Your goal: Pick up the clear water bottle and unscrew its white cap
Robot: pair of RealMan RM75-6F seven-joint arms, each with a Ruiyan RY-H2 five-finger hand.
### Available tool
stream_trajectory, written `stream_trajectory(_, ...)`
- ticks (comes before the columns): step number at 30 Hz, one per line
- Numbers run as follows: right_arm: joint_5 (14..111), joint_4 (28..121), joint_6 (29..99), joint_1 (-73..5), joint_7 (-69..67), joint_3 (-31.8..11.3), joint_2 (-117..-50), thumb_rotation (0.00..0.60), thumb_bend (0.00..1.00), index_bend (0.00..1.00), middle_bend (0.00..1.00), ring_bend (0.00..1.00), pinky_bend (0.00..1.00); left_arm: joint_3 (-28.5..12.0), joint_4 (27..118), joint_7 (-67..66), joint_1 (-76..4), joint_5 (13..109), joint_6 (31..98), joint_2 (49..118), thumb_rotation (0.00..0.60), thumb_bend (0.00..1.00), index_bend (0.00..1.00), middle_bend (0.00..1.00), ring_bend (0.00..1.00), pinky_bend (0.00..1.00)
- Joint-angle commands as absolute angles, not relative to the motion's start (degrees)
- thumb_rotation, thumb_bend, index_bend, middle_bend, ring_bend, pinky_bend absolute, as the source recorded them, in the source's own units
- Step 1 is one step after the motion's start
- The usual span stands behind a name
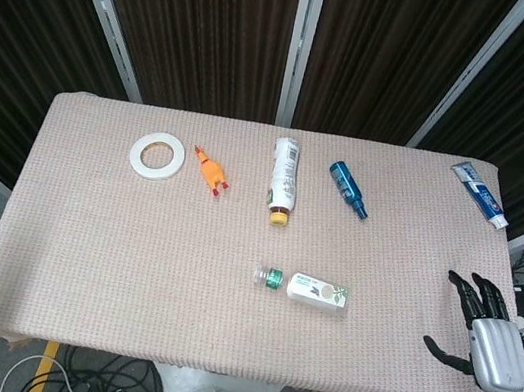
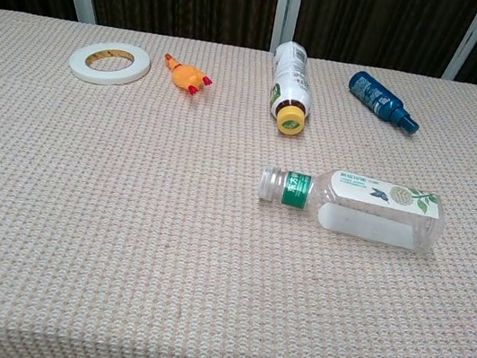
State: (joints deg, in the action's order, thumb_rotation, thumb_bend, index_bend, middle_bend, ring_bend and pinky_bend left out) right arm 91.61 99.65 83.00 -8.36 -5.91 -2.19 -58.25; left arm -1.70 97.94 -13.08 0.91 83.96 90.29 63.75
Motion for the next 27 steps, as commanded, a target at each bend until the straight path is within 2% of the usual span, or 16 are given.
stream_trajectory(1,91.52,99.68,82.92,-8.4,-5.83,-2.22,-58.28,0.6,0.1,0.0,0.16,0.0,0.06,-1.81,98.02,-13.21,0.8,83.79,90.11,63.73,0.6,0.0,0.24,0.14,0.1,0.05)
stream_trajectory(6,91.63,99.69,82.49,-8.57,-5.9,-2.08,-58.42,0.6,0.1,0.0,0.16,0.0,0.06,-1.76,98.08,-13.32,0.9,83.91,90.25,63.76,0.6,0.0,0.24,0.14,0.1,0.05)
stream_trajectory(11,92.11,100.57,79.18,-10.52,-5.85,-1.86,-59.32,0.6,0.1,0.0,0.16,0.0,0.06,-1.93,98.12,-13.21,0.85,83.83,90.22,63.67,0.6,0.0,0.24,0.14,0.1,0.05)
stream_trajectory(15,91.51,101.62,73.74,-13.73,-4.44,-2.07,-61.26,0.6,0.09,0.0,0.16,0.0,0.06,-1.93,97.97,-13.03,0.84,83.7,90.07,63.7,0.6,0.0,0.25,0.14,0.1,0.05)
stream_trajectory(22,86.93,100.36,62.61,-20.5,-2.74,-3.5,-68.61,0.6,0.06,0.0,0.16,0.0,0.06,-2.03,97.45,-12.29,0.86,83.33,89.83,63.71,0.6,0.0,0.25,0.14,0.1,0.05)
stream_trajectory(27,84.21,97.72,57.84,-23.91,-2.59,-4.4,-73.64,0.6,0.05,0.0,0.16,0.0,0.07,-1.92,96.88,-11.88,0.82,83.43,89.63,63.86,0.6,0.0,0.25,0.14,0.1,0.05)
